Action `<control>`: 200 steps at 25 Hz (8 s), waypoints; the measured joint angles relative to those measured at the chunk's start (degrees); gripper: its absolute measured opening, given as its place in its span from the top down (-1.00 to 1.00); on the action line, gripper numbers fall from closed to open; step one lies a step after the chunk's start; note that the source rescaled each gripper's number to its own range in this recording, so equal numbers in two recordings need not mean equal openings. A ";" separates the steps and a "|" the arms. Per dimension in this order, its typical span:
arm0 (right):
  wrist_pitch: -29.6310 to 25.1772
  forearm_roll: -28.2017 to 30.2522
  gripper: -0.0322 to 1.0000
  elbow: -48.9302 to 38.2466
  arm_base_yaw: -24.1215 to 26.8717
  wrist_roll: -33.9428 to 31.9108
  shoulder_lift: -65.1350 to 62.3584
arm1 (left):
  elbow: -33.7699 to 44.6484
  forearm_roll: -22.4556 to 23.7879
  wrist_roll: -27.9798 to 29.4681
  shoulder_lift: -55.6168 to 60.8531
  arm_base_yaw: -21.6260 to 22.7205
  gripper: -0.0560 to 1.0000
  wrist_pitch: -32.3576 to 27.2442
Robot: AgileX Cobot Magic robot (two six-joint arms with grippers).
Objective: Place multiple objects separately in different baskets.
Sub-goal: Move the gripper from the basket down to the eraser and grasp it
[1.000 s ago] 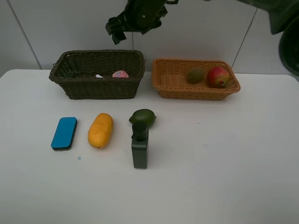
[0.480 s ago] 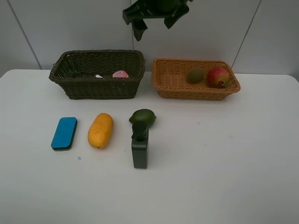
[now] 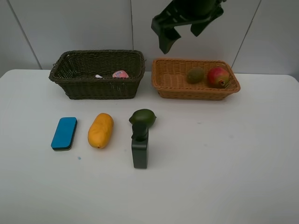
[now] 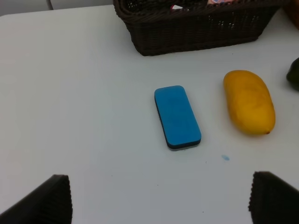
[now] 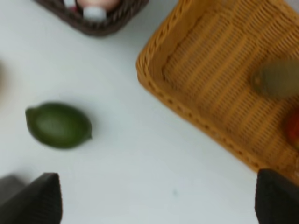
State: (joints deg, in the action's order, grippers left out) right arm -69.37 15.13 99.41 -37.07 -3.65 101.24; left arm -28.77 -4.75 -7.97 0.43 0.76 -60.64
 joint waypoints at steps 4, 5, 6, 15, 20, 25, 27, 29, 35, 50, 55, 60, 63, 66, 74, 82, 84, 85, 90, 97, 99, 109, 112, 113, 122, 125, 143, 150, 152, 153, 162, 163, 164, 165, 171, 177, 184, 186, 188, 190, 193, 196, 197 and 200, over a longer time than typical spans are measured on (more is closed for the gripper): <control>0.55 0.00 -1.00 -9.60 0.00 1.49 -8.75 | 0.00 0.00 0.00 0.00 0.00 -1.00 0.00; 0.72 0.00 -1.00 -12.06 0.00 1.63 -11.21 | 0.00 0.00 0.00 0.00 0.00 -1.00 0.00; 0.84 0.00 -1.00 -14.48 0.00 1.70 -13.28 | 0.00 0.00 0.00 0.00 0.00 -1.00 0.00; -0.08 -1.77 -1.00 -34.39 0.00 1.76 -34.11 | 0.00 0.00 0.00 0.00 0.00 -1.00 0.00; -0.02 -3.59 -1.00 -44.90 0.00 1.81 -48.37 | 0.00 0.00 0.00 0.00 0.00 -1.00 0.00; 0.29 -5.22 -1.00 -52.87 3.59 1.81 -62.30 | 0.00 0.00 0.00 0.00 0.00 -1.00 0.00; 0.46 -6.08 -1.00 -56.14 8.12 1.86 -67.01 | 0.00 0.00 0.00 0.00 0.00 -1.00 0.00; 1.55 -7.63 -1.00 -58.96 12.44 2.28 -71.21 | 0.00 0.00 0.00 0.00 0.00 -1.00 0.00; 8.76 -14.43 -1.00 -66.22 21.74 4.39 -83.57 | 0.00 0.00 0.00 0.00 0.00 -1.00 0.00; 9.14 -15.62 -1.00 -69.08 28.83 4.57 -101.42 | 0.00 0.00 0.00 0.00 0.00 -1.00 0.00; 9.04 -15.62 -1.00 -69.51 28.83 4.57 -101.42 | 0.00 0.05 0.00 0.00 0.00 -1.00 0.00; 8.82 -15.57 -1.00 -69.57 28.83 4.62 -101.42 | 0.00 0.05 0.00 0.00 0.00 -1.00 0.00; 8.77 -15.57 -1.00 -69.57 28.83 4.02 -101.42 | 0.00 0.05 0.00 0.00 0.00 -1.00 0.00; 8.77 -15.57 -1.00 -69.57 28.83 2.46 -101.42 | 0.00 0.05 0.00 0.00 0.00 -1.00 0.00; 8.77 -15.57 -1.00 -69.57 28.83 1.86 -101.42 | 0.00 0.05 0.00 0.00 0.00 -1.00 0.00; 8.77 -15.57 -1.00 -69.57 28.83 1.81 -101.42 | 0.00 0.05 0.00 0.00 0.00 -1.00 0.00; 8.77 -15.57 -1.00 -69.57 28.83 1.81 -101.42 | 0.00 0.05 0.00 0.00 0.00 -1.00 0.00; 8.77 -15.57 -1.00 -69.57 28.83 1.81 -101.42 | 0.00 0.05 0.00 0.00 0.00 -1.00 0.00; 8.77 -15.57 -1.00 -69.57 28.83 1.81 -101.42 | 0.00 0.16 0.00 0.00 0.00 -1.00 0.00; 8.77 -15.57 -1.00 -69.57 28.83 1.79 -101.42 | 0.00 0.16 0.00 0.00 0.00 -1.00 0.00; 8.77 -15.57 -1.00 -69.57 28.83 1.79 -101.42 | 0.00 0.16 0.00 0.00 0.00 -1.00 0.00; 8.77 -15.57 -1.00 -69.57 28.83 1.79 -101.42 | -5.63 0.16 1.00 -12.01 0.00 -1.00 0.00; 8.77 -15.57 -1.00 -69.57 28.83 1.79 -101.42 | -7.70 0.16 0.99 -19.82 0.00 -1.00 0.07; 8.77 -15.57 -1.00 -69.57 28.83 1.74 -101.42 | -8.10 0.16 0.99 -22.07 0.00 -1.00 0.37; 8.77 -15.57 -1.00 -69.57 28.83 1.74 -101.42 | -8.52 -0.95 1.01 -42.84 0.00 -1.00 11.44; 8.77 -15.57 -1.00 -69.57 28.83 1.74 -101.42 | -8.52 -0.95 1.01 -49.25 0.00 -1.00 16.20; 8.77 -15.52 -1.00 -69.57 28.83 1.69 -101.42 | -8.56 -6.60 2.87 -79.68 -6.39 -1.00 33.97; 8.77 -15.52 -1.00 -69.57 28.83 1.69 -101.42 | -8.56 -6.98 6.61 -88.22 -8.02 -1.00 39.67; 8.77 -15.52 -1.00 -69.57 28.83 1.69 -101.42 | -8.58 -6.98 6.61 -90.18 -8.02 -1.00 40.97; 8.77 -15.52 -1.00 -69.57 28.83 1.69 -101.42 | -8.80 -6.98 6.61 -91.17 -8.02 -1.00 41.39; 8.77 -15.52 -1.00 -69.57 28.83 1.64 -101.42 | -14.88 -6.98 6.62 -99.21 -8.07 -1.00 40.74; 8.77 -15.52 -1.00 -69.57 28.83 1.64 -101.42 | -15.54 -6.98 6.62 -99.93 -8.24 -1.00 40.67; 8.77 -15.52 -1.00 -69.57 28.83 1.64 -101.42 | -16.19 -6.98 6.62 -100.76 -8.64 -1.00 40.62; 8.77 -15.52 -1.00 -69.57 28.83 1.64 -101.42 | -16.85 -6.98 6.62 -101.61 -9.08 -1.00 40.45; 8.77 -15.52 -1.00 -69.57 28.83 1.64 -101.42 | -20.16 -7.04 6.97 -106.83 -11.89 -1.00 39.36; 8.77 -15.52 -1.00 -69.57 28.83 1.64 -101.42 | -21.16 -6.31 9.66 -109.31 -12.00 -1.00 35.55; 8.77 -15.52 -1.00 -69.57 28.83 1.64 -101.42 | -21.16 -4.97 11.12 -109.31 -12.00 -1.00 35.37; 8.77 -15.52 -1.00 -69.57 28.83 1.64 -101.42 | -21.16 -4.94 11.31 -109.31 -12.00 -1.00 35.37; 8.77 -15.52 -1.00 -69.57 28.83 1.64 -101.42 | -21.16 -4.94 11.55 -109.31 -12.00 -1.00 35.37; 8.77 -15.52 -1.00 -69.57 28.83 1.64 -101.42 | -21.16 -4.94 12.25 -109.61 -12.00 -1.00 35.42; 8.77 -15.52 -1.00 -69.57 28.83 1.64 -101.42 | -21.20 -4.79 12.76 -110.35 -12.00 -1.00 35.77; 8.77 -15.52 -1.00 -69.57 28.83 1.64 -101.42 | -21.20 -4.79 12.82 -110.40 -12.00 -1.00 35.90; 8.77 -15.52 -1.00 -69.57 28.83 1.64 -101.42 | -21.20 -4.79 12.82 -110.42 -12.00 -1.00 35.96; 8.77 -15.52 -1.00 -69.57 28.83 1.64 -101.42 | -21.20 -4.79 12.82 -110.46 -12.00 -0.99 35.96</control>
State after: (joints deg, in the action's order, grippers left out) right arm -60.60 -0.40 29.84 -8.24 -2.01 -0.18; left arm -49.97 -9.54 4.84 -110.03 -11.24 -24.68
